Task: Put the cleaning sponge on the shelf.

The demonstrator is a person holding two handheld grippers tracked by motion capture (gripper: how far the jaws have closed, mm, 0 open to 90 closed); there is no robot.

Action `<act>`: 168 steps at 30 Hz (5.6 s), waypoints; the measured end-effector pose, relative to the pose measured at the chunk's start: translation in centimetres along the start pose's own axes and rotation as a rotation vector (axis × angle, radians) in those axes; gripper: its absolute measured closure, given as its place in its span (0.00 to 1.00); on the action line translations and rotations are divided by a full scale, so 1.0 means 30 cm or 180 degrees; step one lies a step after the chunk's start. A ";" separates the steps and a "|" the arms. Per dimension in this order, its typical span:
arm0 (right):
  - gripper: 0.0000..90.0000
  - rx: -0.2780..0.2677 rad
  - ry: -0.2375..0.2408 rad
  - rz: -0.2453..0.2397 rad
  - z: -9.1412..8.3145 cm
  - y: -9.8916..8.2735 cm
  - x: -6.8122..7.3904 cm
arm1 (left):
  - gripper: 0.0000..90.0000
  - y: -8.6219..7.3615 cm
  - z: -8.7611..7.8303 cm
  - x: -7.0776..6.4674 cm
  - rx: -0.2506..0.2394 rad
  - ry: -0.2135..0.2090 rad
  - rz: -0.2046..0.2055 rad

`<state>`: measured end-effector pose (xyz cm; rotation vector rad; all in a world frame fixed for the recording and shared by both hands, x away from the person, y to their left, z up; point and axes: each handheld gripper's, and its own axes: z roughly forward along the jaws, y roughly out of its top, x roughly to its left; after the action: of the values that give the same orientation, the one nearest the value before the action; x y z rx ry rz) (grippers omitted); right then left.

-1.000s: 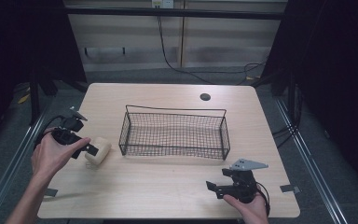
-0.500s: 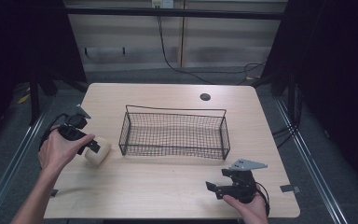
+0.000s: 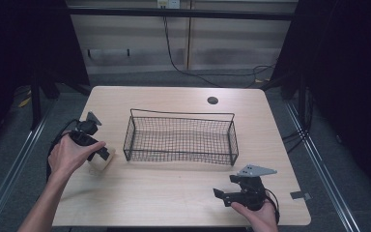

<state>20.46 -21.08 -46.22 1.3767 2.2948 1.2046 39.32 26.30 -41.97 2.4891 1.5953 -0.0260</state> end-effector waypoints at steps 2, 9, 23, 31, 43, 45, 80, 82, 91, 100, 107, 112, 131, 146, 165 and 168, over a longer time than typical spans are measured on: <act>0.20 -0.0002 0.0000 -0.0002 0.001 0.000 -0.003 | 0.20 0.001 0.012 0.001 -0.0020 0.0029 -0.0025; 0.20 0.0016 0.0014 0.0002 0.004 0.001 -0.001 | 0.20 0.000 0.062 0.013 0.0083 0.0069 -0.0087; 0.20 0.0032 0.0018 0.0004 0.006 0.000 0.000 | 0.21 0.009 0.124 0.013 0.0236 0.0063 -0.0033; 0.20 0.0026 0.0017 0.0008 0.006 0.000 -0.002 | 0.31 0.003 0.139 0.013 0.0253 0.0035 -0.0040; 0.21 0.0030 0.0027 0.0011 0.008 0.000 -0.001 | 0.31 -0.003 0.110 0.023 0.0280 0.0036 -0.0022; 0.21 0.0032 0.0027 0.0014 0.008 0.000 0.001 | 0.32 -0.004 0.103 0.024 0.0282 0.0026 0.0009; 0.21 0.0027 0.0022 0.0023 0.006 -0.002 0.002 | 0.32 -0.032 -0.114 -0.012 0.0153 -0.0101 0.0192; 0.20 0.0030 0.0029 0.0025 0.006 -0.002 0.003 | 0.32 -0.033 -0.123 -0.013 0.0174 -0.0087 0.0234; 0.21 0.0030 0.0037 0.0010 0.007 -0.001 0.002 | 0.31 -0.041 -0.169 -0.029 0.0136 -0.0159 0.0372; 0.21 0.0023 0.0025 0.0030 0.005 -0.002 0.001 | 0.32 -0.020 -0.215 -0.052 0.0184 -0.0127 0.0458; 0.21 0.0026 0.0038 0.0036 0.006 -0.001 0.002 | 0.31 -0.005 -0.269 -0.076 0.0134 -0.0130 0.0488; 0.20 0.0024 0.0034 0.0036 0.007 -0.001 0.001 | 0.32 0.016 -0.295 -0.105 0.0076 -0.0125 0.0491; 0.21 0.0030 0.0029 0.0022 0.006 -0.001 0.003 | 0.31 0.084 -0.367 -0.186 0.0023 -0.0140 0.0417; 0.21 0.0039 0.0024 0.0010 0.005 -0.002 0.004 | 0.31 0.155 -0.380 -0.266 -0.0021 -0.0143 0.0101; 0.20 0.0057 0.0025 0.0003 0.006 -0.002 0.007 | 0.32 0.227 -0.348 -0.316 -0.0012 -0.0161 -0.0364; 0.20 0.0047 0.0030 0.0005 0.006 -0.003 0.004 | 0.32 0.239 -0.334 -0.325 0.0000 -0.0158 -0.0427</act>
<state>20.45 -20.91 -46.37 1.3810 2.3139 1.1994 40.80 16.27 -29.97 2.3580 1.7383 -0.1051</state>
